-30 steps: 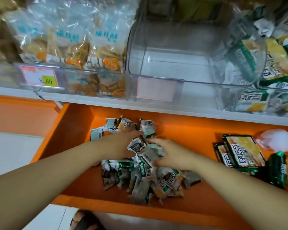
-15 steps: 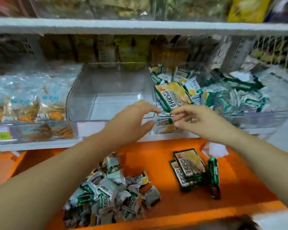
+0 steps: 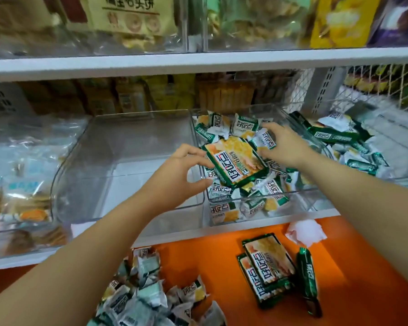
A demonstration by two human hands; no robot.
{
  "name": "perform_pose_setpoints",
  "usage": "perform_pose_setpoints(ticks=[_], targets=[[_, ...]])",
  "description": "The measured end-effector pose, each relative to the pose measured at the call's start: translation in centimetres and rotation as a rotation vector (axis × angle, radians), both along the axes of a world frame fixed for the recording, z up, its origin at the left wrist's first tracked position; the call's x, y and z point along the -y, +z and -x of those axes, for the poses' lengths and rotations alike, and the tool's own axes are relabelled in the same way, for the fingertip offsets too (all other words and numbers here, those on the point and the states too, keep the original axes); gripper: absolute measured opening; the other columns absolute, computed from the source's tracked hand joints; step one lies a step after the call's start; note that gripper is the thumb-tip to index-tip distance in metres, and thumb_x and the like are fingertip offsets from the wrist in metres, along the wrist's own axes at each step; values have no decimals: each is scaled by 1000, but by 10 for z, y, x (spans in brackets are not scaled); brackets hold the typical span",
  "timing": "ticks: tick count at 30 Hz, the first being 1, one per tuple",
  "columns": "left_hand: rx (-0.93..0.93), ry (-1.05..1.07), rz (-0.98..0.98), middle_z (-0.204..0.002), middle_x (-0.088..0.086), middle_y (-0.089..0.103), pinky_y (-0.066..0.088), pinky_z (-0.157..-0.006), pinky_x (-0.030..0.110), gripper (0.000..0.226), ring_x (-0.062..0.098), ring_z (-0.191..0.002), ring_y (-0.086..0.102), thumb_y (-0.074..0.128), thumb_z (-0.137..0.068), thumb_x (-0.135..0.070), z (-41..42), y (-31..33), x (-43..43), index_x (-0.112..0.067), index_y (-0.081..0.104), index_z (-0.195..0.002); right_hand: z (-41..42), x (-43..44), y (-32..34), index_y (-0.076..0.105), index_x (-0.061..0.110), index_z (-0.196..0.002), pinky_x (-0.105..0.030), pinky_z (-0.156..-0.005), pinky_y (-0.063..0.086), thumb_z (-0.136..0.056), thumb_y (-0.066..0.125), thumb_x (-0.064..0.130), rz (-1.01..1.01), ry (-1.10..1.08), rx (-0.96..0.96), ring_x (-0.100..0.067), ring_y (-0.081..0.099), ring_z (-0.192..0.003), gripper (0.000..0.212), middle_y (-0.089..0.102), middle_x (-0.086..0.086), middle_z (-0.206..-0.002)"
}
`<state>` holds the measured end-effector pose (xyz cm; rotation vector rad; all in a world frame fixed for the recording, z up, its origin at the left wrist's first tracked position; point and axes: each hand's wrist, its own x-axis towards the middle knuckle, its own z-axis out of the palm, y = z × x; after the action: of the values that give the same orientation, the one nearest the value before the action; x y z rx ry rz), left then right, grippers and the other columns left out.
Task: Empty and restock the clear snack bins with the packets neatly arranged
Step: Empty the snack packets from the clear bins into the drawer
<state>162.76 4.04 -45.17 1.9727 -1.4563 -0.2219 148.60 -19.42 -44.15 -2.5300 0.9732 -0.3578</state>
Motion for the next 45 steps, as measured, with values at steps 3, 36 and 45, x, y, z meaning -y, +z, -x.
perform_pose_setpoints(ticks=[3,36,45], targets=[[-12,-37,38,-113,-26,44,34,-84,0,28,-10,-106,47,74,-80,-31,-6,-4,1,-32,66,-107,-31,6,7,23,24,-150,-41,-108,35,-77,75,40,19,49,74,-35,39,-132,91,33,-14,-151],[147,-99,9,-143,-14,32,44,-90,22,40,4,-111,48,66,-86,-38,-4,-6,-12,-32,57,-125,22,-84,45,58,42,-113,-16,-92,22,-65,83,32,70,276,241,-8,34,-118,55,52,14,-114],[458,63,-77,-122,6,60,51,-86,43,39,31,-102,63,60,-85,-27,-5,-32,-126,-16,61,-123,77,-195,-19,59,42,-118,-17,-105,28,-64,77,52,-140,668,-7,-3,38,-126,57,53,20,-121]])
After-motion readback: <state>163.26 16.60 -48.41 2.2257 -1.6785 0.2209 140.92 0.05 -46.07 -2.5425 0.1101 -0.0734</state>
